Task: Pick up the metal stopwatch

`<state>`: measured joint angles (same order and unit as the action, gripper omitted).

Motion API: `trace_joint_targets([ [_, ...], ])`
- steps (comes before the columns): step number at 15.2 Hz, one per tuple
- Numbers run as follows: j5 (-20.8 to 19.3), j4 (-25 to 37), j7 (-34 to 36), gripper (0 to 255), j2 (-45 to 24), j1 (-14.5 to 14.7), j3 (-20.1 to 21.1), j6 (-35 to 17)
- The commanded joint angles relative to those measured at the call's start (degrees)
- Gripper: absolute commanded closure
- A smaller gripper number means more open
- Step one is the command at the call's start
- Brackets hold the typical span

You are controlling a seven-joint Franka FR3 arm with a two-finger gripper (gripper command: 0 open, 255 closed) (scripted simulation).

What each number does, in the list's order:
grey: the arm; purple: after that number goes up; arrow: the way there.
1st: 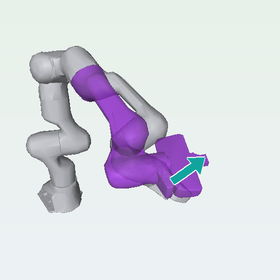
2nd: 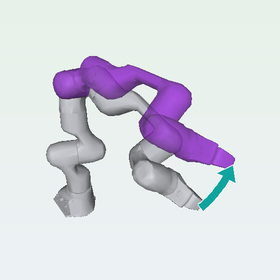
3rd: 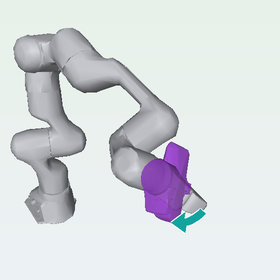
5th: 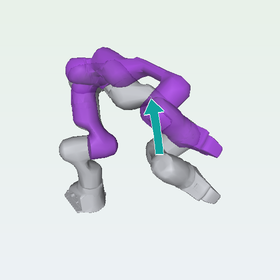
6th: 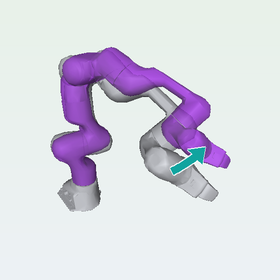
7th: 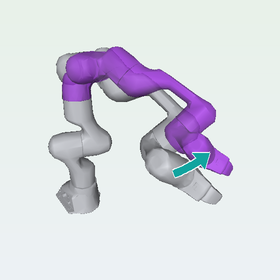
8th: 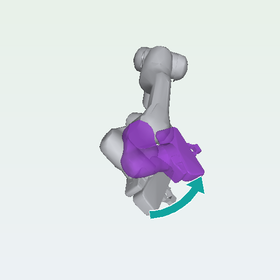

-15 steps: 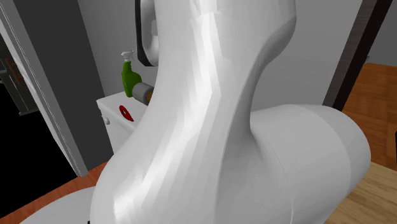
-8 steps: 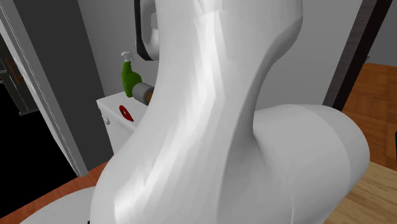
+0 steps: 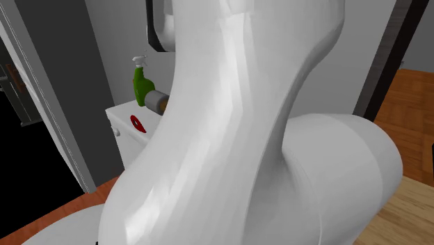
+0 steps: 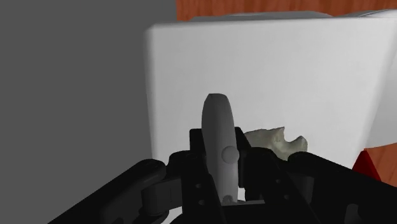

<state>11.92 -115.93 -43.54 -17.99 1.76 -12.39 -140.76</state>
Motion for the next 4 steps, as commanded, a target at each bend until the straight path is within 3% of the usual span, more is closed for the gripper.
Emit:
trace_joint_targets([
  [1, -0.49, 0.37, 0.38, 255, 0.94, 0.12, -0.22, 1.3],
  [4, -0.77, 0.59, 0.61, 255, 1.48, 0.2, -0.34, 2.04],
])
